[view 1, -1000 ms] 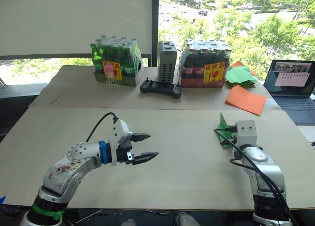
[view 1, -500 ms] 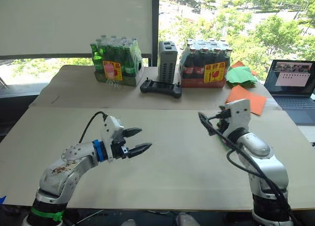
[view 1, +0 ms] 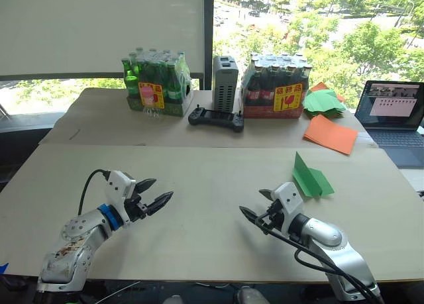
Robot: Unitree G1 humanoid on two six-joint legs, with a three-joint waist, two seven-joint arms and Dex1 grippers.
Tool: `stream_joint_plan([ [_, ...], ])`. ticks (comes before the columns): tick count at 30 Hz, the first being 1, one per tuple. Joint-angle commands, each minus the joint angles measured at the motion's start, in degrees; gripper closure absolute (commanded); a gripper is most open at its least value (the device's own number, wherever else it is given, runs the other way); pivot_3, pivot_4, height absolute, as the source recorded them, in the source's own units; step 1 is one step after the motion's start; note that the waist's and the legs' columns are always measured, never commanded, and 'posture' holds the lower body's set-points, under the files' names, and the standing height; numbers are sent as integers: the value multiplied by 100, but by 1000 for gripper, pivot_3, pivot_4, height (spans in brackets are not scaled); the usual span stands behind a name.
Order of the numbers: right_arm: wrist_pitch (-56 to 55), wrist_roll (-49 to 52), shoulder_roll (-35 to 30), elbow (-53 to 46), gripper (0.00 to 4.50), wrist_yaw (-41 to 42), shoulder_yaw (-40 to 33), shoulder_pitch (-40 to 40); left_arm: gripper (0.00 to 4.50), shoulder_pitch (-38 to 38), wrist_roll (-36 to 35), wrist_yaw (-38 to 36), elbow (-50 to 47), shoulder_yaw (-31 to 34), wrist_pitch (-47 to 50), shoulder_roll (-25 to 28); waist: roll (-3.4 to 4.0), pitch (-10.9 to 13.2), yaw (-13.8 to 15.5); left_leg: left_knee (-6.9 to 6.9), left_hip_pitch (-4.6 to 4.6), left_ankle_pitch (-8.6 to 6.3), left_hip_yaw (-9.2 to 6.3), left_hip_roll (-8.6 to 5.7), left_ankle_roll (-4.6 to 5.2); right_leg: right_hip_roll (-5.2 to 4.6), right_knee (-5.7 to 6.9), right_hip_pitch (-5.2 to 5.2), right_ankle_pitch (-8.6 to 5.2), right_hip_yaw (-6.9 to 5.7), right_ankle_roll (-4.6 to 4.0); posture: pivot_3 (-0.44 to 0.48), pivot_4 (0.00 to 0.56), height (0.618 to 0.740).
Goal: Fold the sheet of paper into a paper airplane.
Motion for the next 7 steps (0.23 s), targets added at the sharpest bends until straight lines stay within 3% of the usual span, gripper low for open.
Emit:
stream_joint_plan([
  [1,-184,61,5,-108,22,-6,-79,-98,726,6,48,-65,13,58,-222,-2,0,0,8,0,-1,0,0,0,0,-1,0,0,0,0,0,0,150,740],
  [7,-140,86,28,-147,22,-54,-74,-75,726,-2,100,-155,97,19,-371,20,0,0,18,0,-2,0,0,-1,0,-2,-1,0,0,0,0,0,150,740],
])
